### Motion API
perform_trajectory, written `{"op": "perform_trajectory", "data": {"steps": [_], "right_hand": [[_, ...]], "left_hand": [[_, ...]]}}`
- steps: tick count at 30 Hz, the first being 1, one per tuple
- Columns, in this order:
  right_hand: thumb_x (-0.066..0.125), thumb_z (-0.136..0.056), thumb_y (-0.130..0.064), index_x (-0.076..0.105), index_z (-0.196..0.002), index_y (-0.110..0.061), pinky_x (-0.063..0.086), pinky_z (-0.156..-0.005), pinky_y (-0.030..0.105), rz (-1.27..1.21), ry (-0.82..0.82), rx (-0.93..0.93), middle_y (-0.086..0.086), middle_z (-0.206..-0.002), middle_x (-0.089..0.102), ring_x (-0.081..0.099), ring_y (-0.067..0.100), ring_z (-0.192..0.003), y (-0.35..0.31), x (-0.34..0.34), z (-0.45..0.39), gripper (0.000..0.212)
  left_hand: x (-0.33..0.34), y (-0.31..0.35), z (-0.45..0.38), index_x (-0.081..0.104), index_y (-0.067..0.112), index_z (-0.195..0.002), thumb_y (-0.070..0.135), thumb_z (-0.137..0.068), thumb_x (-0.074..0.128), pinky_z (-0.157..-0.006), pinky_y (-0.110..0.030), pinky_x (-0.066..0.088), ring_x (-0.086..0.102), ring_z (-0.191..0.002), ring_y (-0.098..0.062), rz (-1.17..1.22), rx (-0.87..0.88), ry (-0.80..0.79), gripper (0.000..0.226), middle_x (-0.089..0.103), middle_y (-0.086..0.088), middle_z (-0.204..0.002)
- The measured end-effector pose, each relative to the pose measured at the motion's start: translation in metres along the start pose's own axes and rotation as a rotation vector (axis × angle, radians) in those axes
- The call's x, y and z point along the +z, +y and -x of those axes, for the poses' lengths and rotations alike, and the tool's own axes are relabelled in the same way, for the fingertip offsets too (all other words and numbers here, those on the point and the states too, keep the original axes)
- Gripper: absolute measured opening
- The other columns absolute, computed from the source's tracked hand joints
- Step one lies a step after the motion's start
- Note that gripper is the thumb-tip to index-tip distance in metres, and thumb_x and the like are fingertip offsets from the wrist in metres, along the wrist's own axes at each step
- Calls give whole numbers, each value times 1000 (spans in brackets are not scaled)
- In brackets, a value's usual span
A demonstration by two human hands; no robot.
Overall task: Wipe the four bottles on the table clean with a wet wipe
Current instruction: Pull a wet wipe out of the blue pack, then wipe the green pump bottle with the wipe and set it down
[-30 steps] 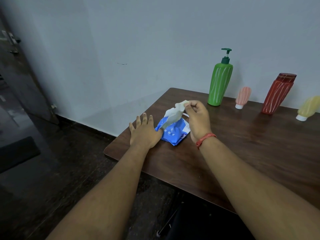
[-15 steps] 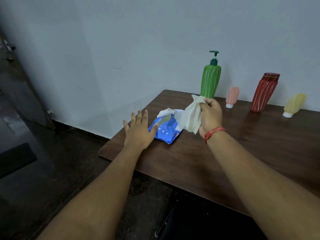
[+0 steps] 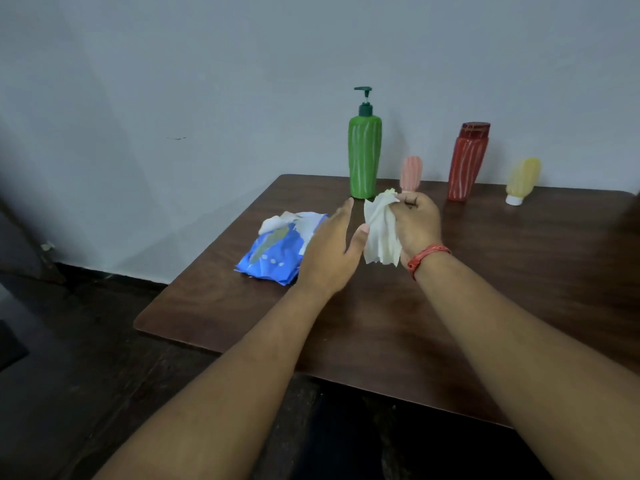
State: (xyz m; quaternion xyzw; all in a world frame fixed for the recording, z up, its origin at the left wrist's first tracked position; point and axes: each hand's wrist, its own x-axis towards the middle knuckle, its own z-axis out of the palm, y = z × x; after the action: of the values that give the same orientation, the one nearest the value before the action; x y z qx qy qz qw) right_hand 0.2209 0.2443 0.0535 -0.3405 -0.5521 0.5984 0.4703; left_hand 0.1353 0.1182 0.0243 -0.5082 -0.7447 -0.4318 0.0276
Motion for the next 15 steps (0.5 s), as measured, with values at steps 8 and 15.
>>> {"op": "perform_trajectory", "data": {"steps": [8, 15], "right_hand": [[69, -89, -10, 65, -95, -10, 61, -78, 38, -20, 84, 39, 8, -92, 72, 71, 20, -83, 11, -66, -27, 7], [67, -91, -8, 63, -100, -9, 59, -78, 33, -109, 75, 49, 7, -93, 70, 69, 20, -88, 28, -91, -47, 10]], "left_hand": [[74, 35, -29, 64, 20, -125, 36, -96, 66, -99, -31, 52, 69, -105, -7, 657, -363, -199, 33, 73, 5, -113], [105, 35, -63, 66, 15, -114, 12, -93, 70, -98, -42, 52, 69, -101, -20, 841, -456, -169, 22, 72, -7, -106]]}}
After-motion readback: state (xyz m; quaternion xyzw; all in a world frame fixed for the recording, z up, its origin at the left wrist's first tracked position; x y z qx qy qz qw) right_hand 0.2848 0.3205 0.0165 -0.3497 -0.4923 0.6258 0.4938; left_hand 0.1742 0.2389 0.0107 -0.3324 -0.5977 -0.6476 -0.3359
